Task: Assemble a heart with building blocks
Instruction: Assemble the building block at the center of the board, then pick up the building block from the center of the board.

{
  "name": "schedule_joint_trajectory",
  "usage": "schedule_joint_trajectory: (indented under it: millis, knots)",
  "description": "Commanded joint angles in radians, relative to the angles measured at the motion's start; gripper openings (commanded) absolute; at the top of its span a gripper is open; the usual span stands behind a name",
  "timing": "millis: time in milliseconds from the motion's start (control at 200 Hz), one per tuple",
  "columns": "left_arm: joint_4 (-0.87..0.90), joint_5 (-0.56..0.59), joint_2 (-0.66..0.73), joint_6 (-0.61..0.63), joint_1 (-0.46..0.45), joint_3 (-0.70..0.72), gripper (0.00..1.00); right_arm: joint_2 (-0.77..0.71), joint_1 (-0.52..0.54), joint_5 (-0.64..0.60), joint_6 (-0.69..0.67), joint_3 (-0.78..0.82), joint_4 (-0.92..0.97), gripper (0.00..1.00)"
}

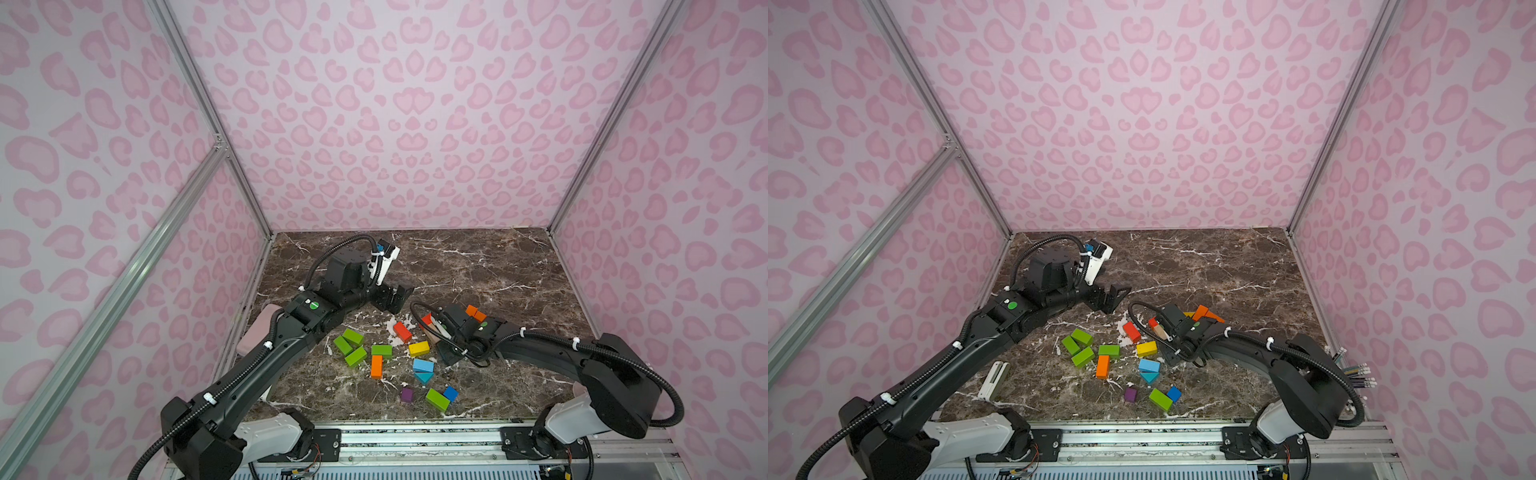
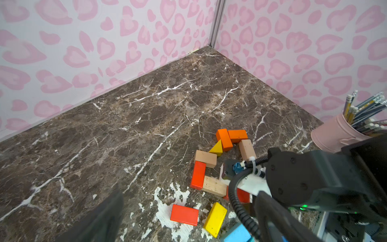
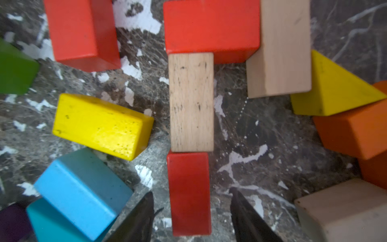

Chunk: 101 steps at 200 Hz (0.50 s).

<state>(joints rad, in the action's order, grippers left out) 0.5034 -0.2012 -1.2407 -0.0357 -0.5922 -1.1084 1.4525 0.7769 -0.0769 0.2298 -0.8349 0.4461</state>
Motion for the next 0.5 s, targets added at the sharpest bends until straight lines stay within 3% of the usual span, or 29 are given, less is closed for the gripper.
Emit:
schedule_joint_trajectory:
  millis: [0,180,500]
  knots:
    - [-0.02,-0.022,-0.007,0.047,-0.003,0.023,1.0,-0.069,-0.002,0.047,0.044,0.014,0.0,0.69]
    - [0.033,0.097,-0.051,0.087,-0.063,0.04,0.97,-0.24,-0.013,0.098,0.12,0.077,-0.02,0.74]
    - [0.092,0.166,-0.271,0.15,-0.186,-0.031,0.9,-0.624,-0.022,0.165,0.22,0.168,0.04,0.86]
